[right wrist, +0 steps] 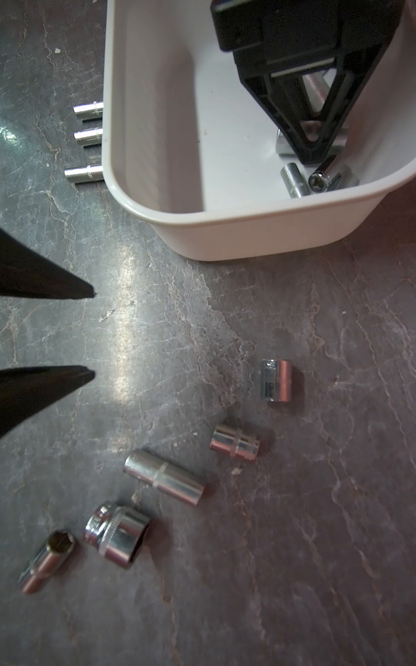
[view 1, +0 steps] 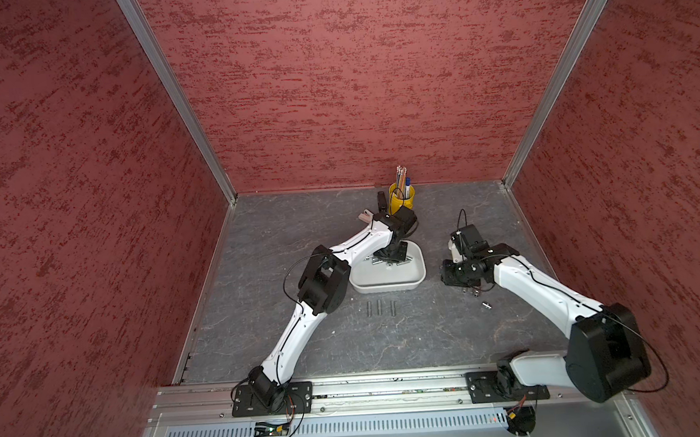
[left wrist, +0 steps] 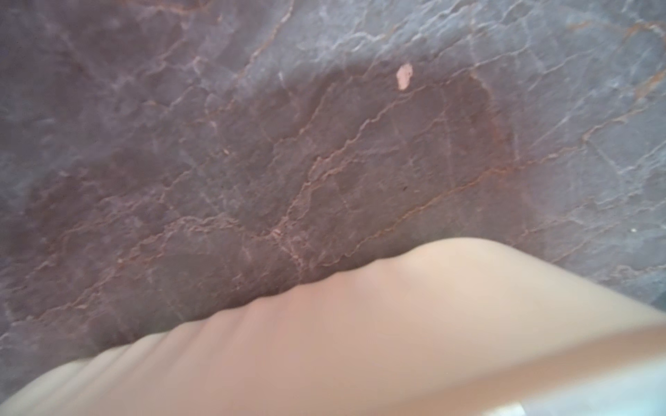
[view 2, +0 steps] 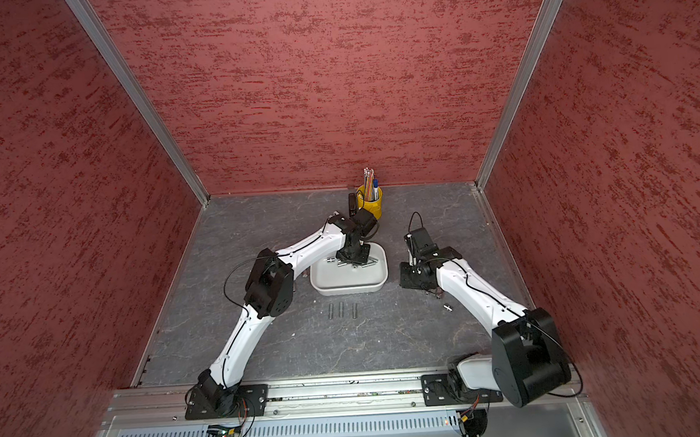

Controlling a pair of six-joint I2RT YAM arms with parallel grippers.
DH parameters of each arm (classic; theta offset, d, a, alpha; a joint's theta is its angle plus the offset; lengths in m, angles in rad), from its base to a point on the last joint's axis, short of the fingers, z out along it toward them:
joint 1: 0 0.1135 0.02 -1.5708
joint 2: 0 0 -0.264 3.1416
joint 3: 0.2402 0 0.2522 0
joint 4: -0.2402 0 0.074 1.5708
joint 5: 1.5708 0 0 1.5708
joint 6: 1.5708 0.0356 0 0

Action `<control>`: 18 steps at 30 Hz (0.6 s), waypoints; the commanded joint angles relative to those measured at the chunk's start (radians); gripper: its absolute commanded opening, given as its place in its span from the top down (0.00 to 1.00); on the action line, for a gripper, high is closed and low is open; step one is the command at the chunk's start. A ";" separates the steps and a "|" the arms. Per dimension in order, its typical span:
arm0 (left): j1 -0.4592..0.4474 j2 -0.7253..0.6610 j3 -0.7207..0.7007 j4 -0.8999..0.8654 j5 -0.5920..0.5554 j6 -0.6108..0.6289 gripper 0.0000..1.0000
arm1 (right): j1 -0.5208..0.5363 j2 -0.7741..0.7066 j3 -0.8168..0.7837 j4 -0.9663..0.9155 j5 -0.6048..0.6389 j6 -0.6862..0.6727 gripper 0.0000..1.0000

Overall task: Take out the socket from the storage box
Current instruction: Pick up the socket head from the storage box, then place the socket head at the center of the board.

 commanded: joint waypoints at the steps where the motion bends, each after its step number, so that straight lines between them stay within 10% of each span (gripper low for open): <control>1: -0.006 -0.078 0.031 -0.027 -0.021 0.019 0.88 | -0.002 0.005 0.006 0.010 -0.003 -0.007 0.66; 9: 0.011 -0.343 -0.180 -0.011 -0.058 0.004 0.89 | -0.003 0.000 0.008 0.009 -0.002 -0.010 0.66; 18: 0.193 -0.900 -0.854 0.133 -0.036 -0.127 0.88 | -0.002 -0.003 0.011 0.011 -0.017 -0.010 0.66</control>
